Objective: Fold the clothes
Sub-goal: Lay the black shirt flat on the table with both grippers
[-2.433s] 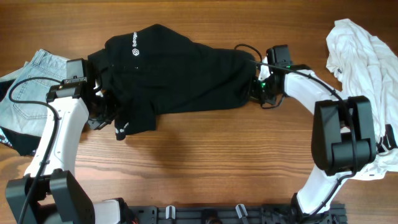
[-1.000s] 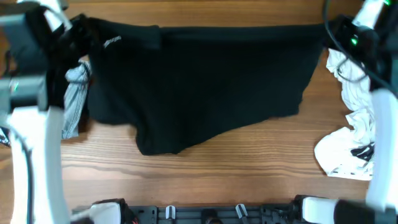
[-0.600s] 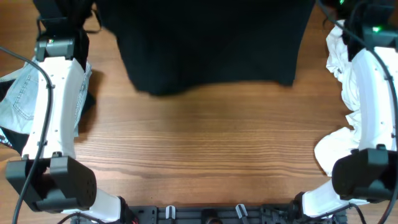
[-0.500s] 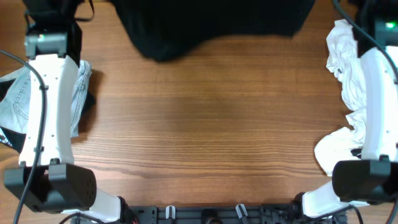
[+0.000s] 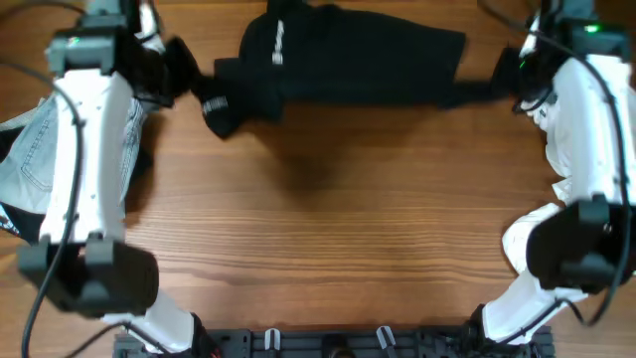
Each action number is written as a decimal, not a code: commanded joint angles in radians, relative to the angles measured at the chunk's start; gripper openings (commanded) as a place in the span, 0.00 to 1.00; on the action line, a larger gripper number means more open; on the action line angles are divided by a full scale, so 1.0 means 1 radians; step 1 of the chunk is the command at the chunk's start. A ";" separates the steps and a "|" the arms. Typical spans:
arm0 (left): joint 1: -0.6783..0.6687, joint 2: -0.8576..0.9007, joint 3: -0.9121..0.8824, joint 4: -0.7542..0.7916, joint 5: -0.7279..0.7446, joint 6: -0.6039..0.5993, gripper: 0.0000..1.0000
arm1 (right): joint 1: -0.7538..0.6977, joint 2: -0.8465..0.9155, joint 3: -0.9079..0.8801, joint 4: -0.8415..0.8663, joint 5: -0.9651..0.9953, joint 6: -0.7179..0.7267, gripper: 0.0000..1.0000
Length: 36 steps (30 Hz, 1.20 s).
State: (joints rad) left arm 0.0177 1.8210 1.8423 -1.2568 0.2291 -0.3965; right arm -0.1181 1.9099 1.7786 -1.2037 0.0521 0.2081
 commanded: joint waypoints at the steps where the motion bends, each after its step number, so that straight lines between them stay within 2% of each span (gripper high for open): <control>1: -0.046 0.099 -0.095 -0.122 -0.036 0.080 0.04 | -0.013 0.033 -0.132 -0.024 0.074 -0.003 0.04; 7: -0.093 0.111 -0.404 -0.136 -0.040 0.084 0.04 | -0.013 0.031 -0.343 -0.027 0.129 0.080 0.04; 11: -0.091 0.105 -0.571 -0.121 -0.070 0.101 0.04 | -0.017 0.031 -0.382 -0.053 0.163 0.092 0.04; 14: -0.077 0.088 -0.629 -0.120 -0.119 0.101 0.04 | -0.017 0.029 -0.382 -0.097 0.166 0.111 0.04; 21: -0.025 -0.074 -0.649 -0.098 -0.108 0.098 0.04 | -0.016 0.029 -0.382 -0.187 0.163 0.134 0.04; 25: -0.034 -0.165 -0.649 0.029 0.086 0.123 0.04 | -0.014 0.029 -0.382 -0.095 0.097 0.102 0.05; 27: -0.050 -0.171 -0.649 0.107 0.218 0.162 0.04 | -0.014 0.029 -0.382 0.023 -0.009 0.056 0.05; 32: -0.059 -0.151 -0.649 0.340 0.235 0.105 0.04 | -0.014 0.030 -0.382 0.243 -0.084 0.028 0.05; 36: -0.042 -0.150 -0.649 0.485 0.270 0.060 0.04 | -0.014 0.030 -0.382 0.328 -0.084 0.029 0.04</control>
State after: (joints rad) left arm -0.0399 1.6642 1.1923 -0.8265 0.4446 -0.2901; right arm -0.1265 1.9476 1.3964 -0.9100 -0.0059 0.2558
